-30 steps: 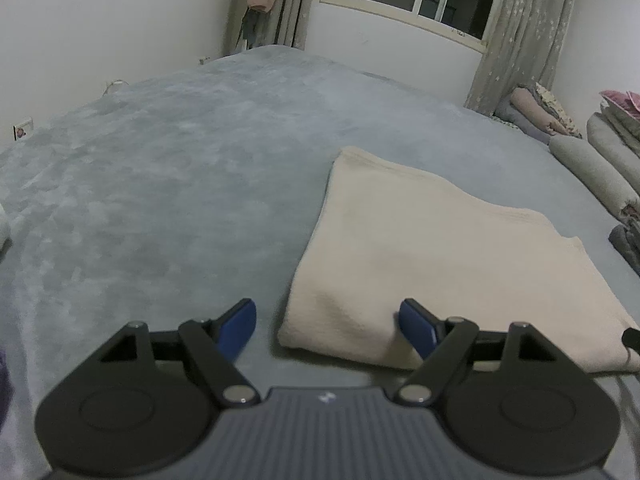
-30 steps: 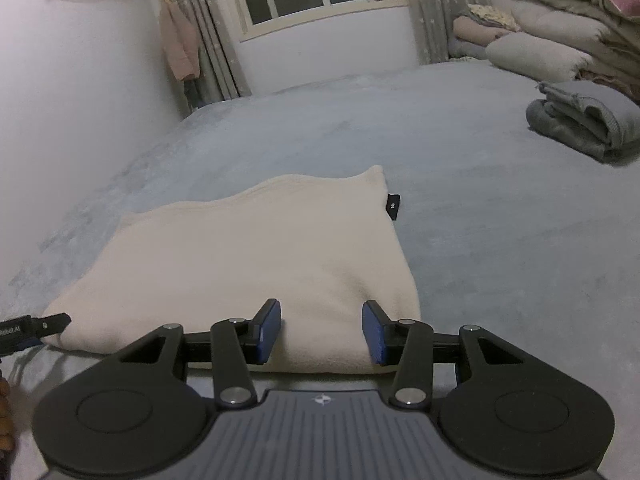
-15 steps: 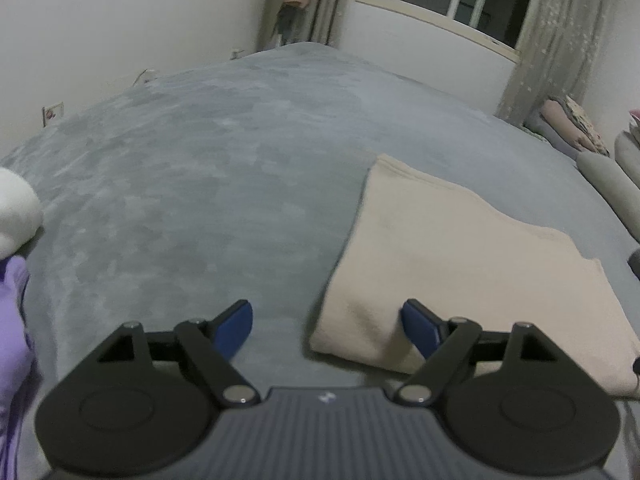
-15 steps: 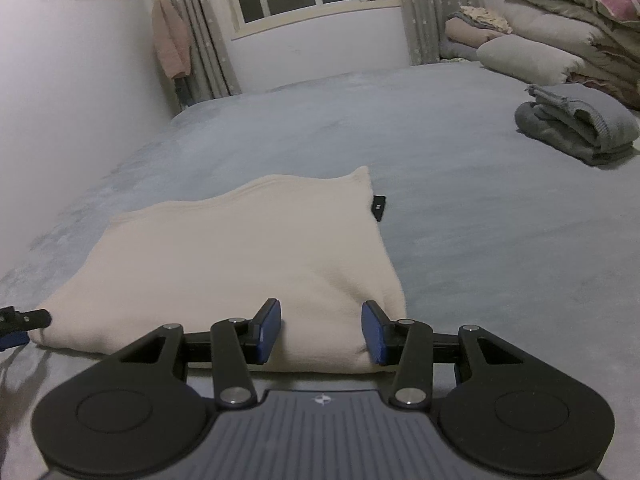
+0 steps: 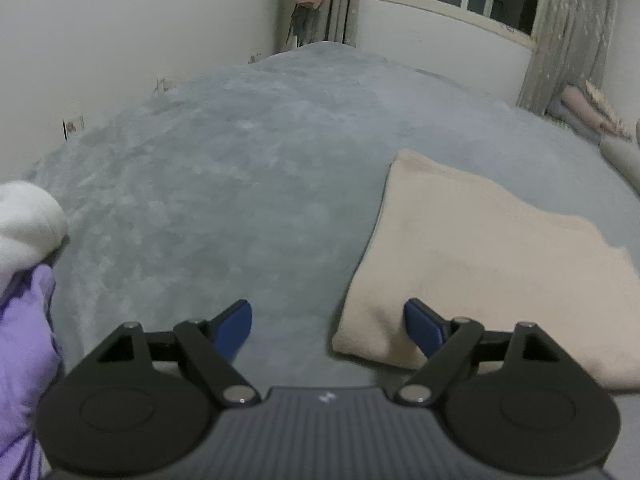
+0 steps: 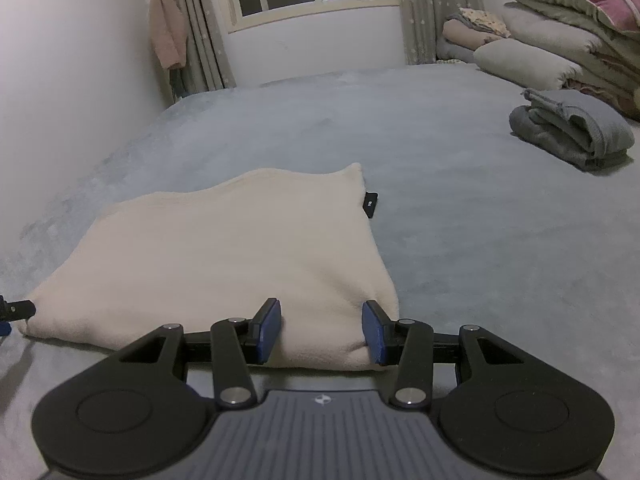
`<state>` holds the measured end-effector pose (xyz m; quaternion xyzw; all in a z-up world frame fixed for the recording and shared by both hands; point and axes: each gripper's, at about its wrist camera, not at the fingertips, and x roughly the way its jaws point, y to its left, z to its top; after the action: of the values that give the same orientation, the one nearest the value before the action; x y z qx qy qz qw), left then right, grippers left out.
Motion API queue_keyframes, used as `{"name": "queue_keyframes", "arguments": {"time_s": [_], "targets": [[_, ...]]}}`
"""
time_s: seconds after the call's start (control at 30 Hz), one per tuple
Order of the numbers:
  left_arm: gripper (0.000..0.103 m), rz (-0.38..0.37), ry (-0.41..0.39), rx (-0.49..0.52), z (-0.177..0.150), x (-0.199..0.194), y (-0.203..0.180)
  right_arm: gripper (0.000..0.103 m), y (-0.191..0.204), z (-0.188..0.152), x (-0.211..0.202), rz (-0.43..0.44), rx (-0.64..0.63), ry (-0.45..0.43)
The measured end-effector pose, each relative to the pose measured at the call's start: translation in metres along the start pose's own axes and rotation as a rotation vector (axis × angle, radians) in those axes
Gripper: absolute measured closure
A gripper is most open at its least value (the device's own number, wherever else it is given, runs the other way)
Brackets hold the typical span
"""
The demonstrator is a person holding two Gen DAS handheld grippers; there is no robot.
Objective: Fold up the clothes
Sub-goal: 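Press both open grippers along the folded cream shirt edge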
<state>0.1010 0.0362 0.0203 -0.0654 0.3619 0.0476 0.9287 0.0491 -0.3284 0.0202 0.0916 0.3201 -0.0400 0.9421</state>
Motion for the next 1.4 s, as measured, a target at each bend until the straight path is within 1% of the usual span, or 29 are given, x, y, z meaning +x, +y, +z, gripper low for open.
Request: {"name": "queue_keyframes", "arguments": {"time_s": [0.1,0.17,0.2,0.23,0.27,0.3,0.37,0.43,0.47,0.53,0.57,0.63,0.73,0.8,0.83,0.87,0.93,1.0,1.03,1.1,1.17,1.23,1.33,1.4], "targets": [[0.019,0.013,-0.020,0.021,0.001,-0.005,-0.004,0.060,-0.001,0.002,-0.001,-0.004,0.004,0.004],[0.019,0.019,-0.035,0.032,0.002,-0.009,-0.006,0.060,0.000,0.004,-0.003,-0.022,0.000,0.001],[0.019,0.022,-0.043,0.038,0.003,-0.011,-0.007,0.058,0.001,0.004,-0.004,-0.032,-0.003,-0.002],[0.022,0.025,-0.051,0.043,0.003,-0.013,-0.008,0.051,0.002,0.005,-0.005,-0.055,-0.009,-0.007],[0.024,0.028,-0.058,0.049,0.004,-0.016,-0.009,0.047,0.004,0.006,-0.005,-0.092,-0.017,-0.014],[0.024,0.025,-0.067,0.056,0.004,-0.018,-0.011,0.046,0.004,0.006,-0.006,-0.108,-0.016,-0.017],[0.024,0.014,-0.079,0.068,0.004,-0.020,-0.013,0.047,0.000,0.007,-0.007,-0.089,0.008,-0.016],[0.023,0.020,-0.061,0.070,0.001,-0.016,-0.013,0.047,-0.002,0.006,-0.005,-0.067,0.032,-0.001],[0.022,0.023,-0.052,0.072,0.000,-0.014,-0.013,0.047,-0.001,0.005,-0.003,-0.066,0.029,0.014],[0.015,0.028,-0.034,0.074,-0.003,-0.009,-0.013,0.044,-0.001,0.000,0.004,-0.069,0.013,0.042],[0.015,0.031,-0.025,0.075,-0.004,-0.007,-0.013,0.042,-0.002,-0.002,0.005,-0.069,0.013,0.040],[0.015,0.036,-0.012,0.077,-0.005,-0.004,-0.013,0.042,-0.004,-0.003,0.005,-0.067,0.022,0.040],[0.017,0.034,-0.014,0.072,-0.004,-0.008,-0.014,0.042,-0.004,-0.001,0.002,-0.067,0.032,0.039],[0.020,0.031,-0.024,0.066,-0.002,-0.012,-0.015,0.042,0.000,0.003,-0.004,-0.079,0.016,0.014],[0.022,0.032,-0.038,0.072,-0.001,-0.015,-0.017,0.042,0.004,0.004,-0.007,-0.078,0.001,-0.007],[0.022,0.031,-0.055,0.081,0.000,-0.018,-0.020,0.042,0.008,0.005,-0.011,-0.078,-0.014,-0.028],[0.022,0.025,-0.096,0.107,0.000,-0.026,-0.027,0.042,0.016,0.007,-0.016,-0.041,-0.029,-0.058],[0.022,-0.001,-0.133,0.139,-0.004,-0.033,-0.037,0.042,0.027,0.006,-0.014,0.000,-0.059,-0.055],[0.021,-0.019,-0.140,0.155,-0.007,-0.035,-0.043,0.042,0.034,0.003,-0.011,0.012,-0.093,-0.041],[0.021,-0.055,-0.143,0.207,-0.017,-0.034,-0.058,0.039,0.046,-0.004,-0.002,0.004,-0.169,0.000],[0.021,-0.052,-0.139,0.269,-0.028,-0.027,-0.070,0.035,0.053,-0.013,0.005,-0.032,-0.234,0.009],[0.020,-0.042,-0.128,0.299,-0.036,-0.019,-0.076,0.034,0.054,-0.015,0.005,-0.041,-0.237,0.007],[0.019,-0.059,-0.095,0.263,-0.035,-0.015,-0.071,0.034,0.053,-0.010,0.001,-0.034,-0.214,0.006],[0.019,-0.076,-0.073,0.236,-0.034,-0.014,-0.068,0.035,0.055,-0.008,-0.005,-0.016,-0.189,-0.028]]}}
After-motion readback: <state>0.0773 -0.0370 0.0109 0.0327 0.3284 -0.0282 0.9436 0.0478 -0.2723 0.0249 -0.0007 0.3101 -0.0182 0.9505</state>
